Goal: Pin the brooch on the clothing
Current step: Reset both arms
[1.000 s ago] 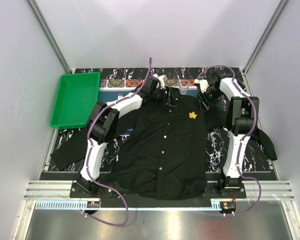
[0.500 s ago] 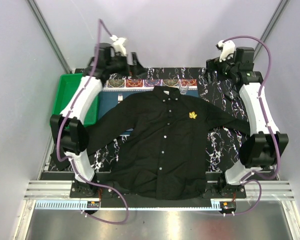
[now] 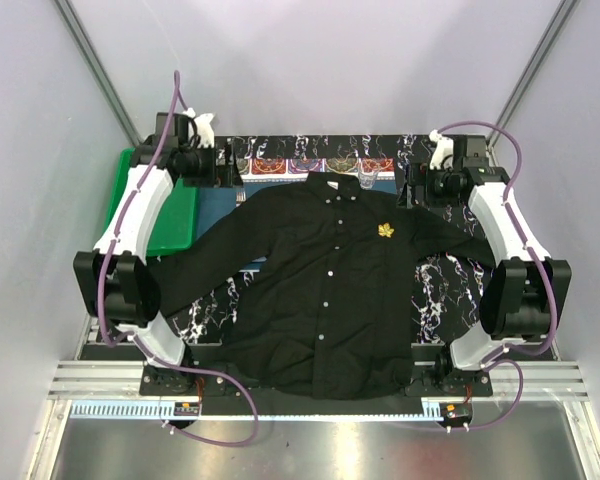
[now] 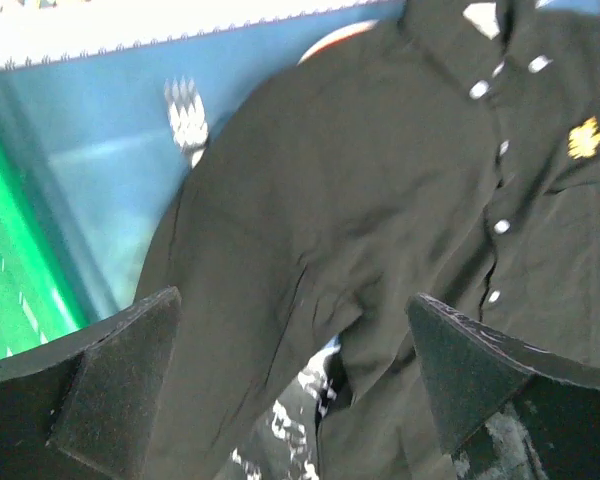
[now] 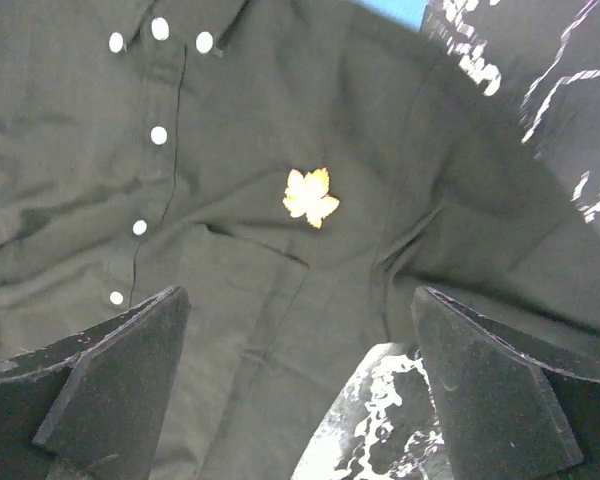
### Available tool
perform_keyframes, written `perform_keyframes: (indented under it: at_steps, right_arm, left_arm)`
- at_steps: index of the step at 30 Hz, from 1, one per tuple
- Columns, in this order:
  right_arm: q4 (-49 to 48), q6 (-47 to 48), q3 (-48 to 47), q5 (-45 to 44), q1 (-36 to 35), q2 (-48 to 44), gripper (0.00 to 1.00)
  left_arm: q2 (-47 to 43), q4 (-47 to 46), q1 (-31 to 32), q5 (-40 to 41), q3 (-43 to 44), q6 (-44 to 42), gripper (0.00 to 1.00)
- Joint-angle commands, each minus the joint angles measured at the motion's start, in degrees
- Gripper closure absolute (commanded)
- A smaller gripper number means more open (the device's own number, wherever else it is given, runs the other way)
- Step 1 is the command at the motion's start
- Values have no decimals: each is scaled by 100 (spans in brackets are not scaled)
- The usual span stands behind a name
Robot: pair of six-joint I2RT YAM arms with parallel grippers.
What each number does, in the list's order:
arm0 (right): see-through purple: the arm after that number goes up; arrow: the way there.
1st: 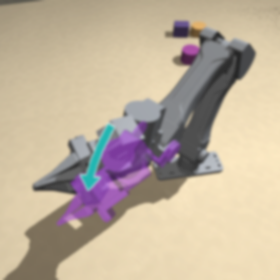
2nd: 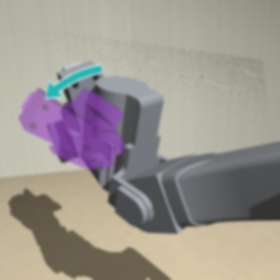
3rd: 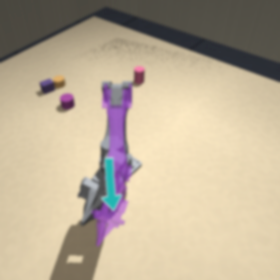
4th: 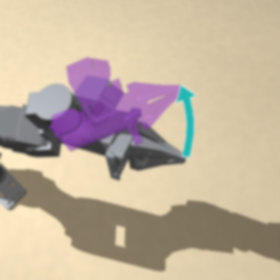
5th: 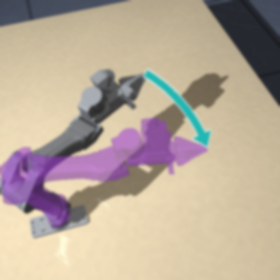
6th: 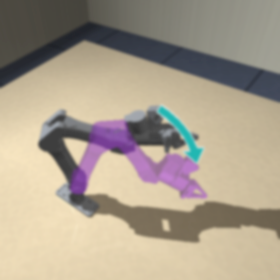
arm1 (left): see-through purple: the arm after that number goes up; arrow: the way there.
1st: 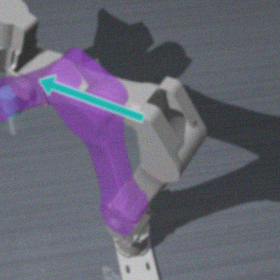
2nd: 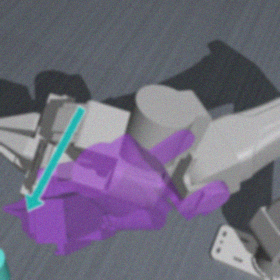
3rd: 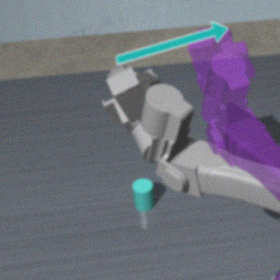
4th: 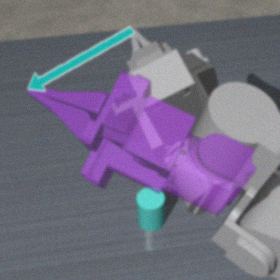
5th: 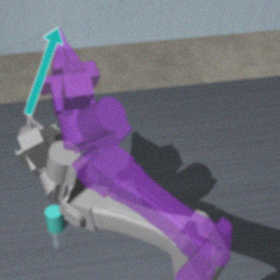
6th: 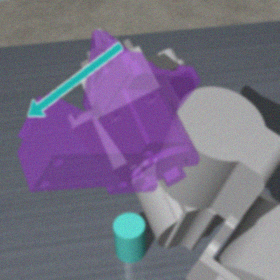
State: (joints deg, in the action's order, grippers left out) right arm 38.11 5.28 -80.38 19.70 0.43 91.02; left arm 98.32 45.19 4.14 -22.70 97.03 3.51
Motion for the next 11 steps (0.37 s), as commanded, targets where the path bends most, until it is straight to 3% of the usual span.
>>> perform_keyframes:
  at_steps: [1,5,11]
  right_arm:
    - [302,-115,224,350,10,-84,0]
    - [197,-150,672,446,10,-330,0]
    - [162,-88,989,455,10,-735,0]
  left_arm:
    - [-760,263,-45,793,-737,81,1]
    - [-947,174,-45,1100,-1501,62,1]
    - [-1166,78,-45,1251,-1723,177,1]
